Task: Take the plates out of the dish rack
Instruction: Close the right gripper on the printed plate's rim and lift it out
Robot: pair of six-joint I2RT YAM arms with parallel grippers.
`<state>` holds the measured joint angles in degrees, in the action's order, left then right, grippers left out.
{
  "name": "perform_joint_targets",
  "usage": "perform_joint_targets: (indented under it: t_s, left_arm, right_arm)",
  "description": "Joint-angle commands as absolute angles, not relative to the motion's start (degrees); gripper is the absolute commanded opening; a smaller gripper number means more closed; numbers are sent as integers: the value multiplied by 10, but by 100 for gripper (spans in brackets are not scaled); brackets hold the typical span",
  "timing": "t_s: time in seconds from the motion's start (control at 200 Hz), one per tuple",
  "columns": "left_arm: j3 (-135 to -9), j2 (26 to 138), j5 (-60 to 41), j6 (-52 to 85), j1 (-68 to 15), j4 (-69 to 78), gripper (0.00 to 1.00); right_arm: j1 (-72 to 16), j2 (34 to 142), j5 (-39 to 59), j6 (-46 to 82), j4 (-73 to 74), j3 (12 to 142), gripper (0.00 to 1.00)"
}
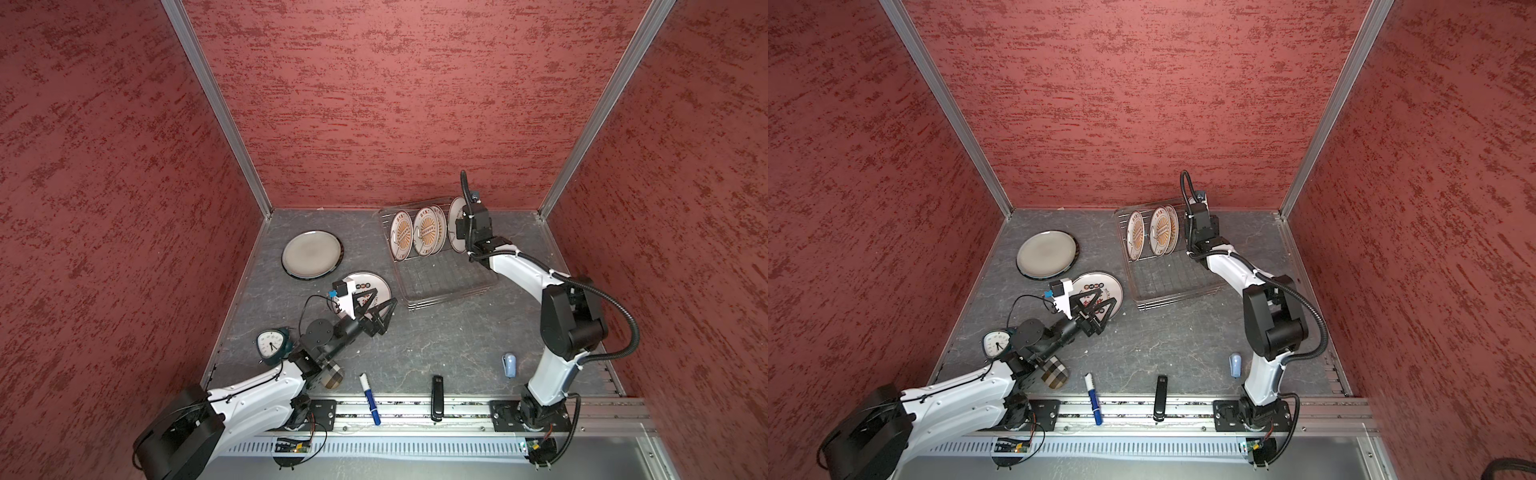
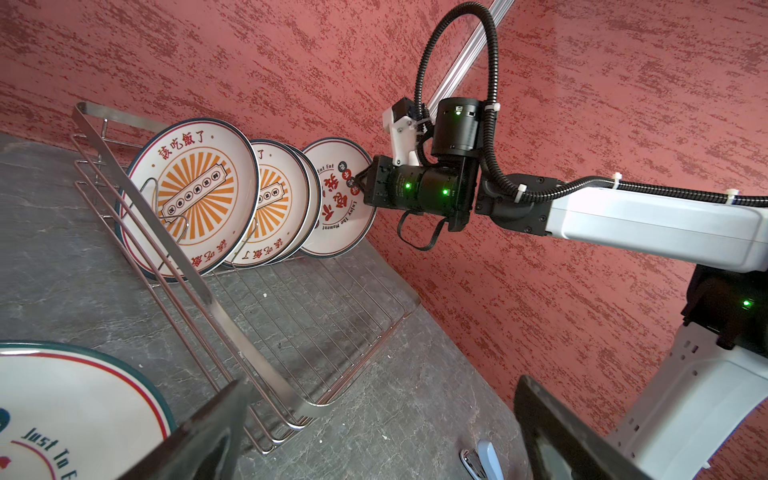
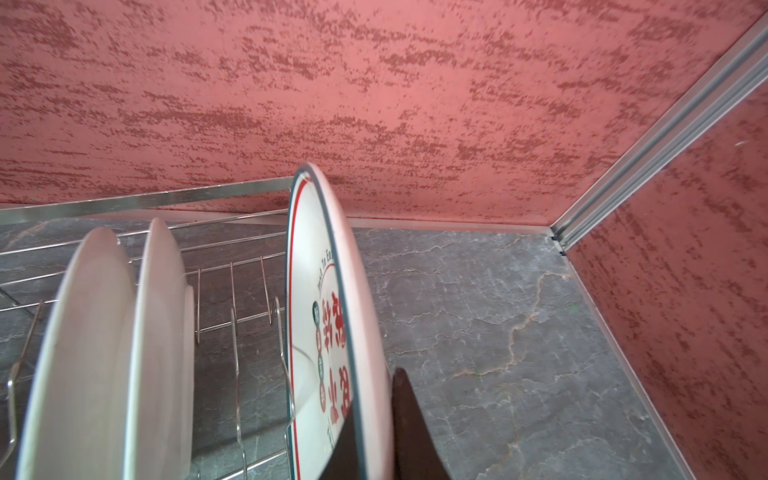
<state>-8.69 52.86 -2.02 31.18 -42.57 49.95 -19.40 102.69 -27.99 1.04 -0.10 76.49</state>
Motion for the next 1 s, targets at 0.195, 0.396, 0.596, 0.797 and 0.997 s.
perform_joint_targets:
  t_s: [0.195,0.396,0.596,0.797,0.997]
  left_arm:
    - [-80,506,9,312,-428,472,100]
    - [-86,510,17,312,-427,466,100]
    - [-89,509,15,314,-427,462,99]
    - [-89,507,14,315,-427,461,100]
    - [-85,505,11,322,-427,467,100]
  right_arm:
    - [-199,959,-291,7,53,730,7]
    - [-205,916,-298,9,61,705,5]
    - [-210,867,-312,9,71,669,0]
    - [-212,801,-304,24,72,633,0]
    - [-212,715,-227,65,92,574,0]
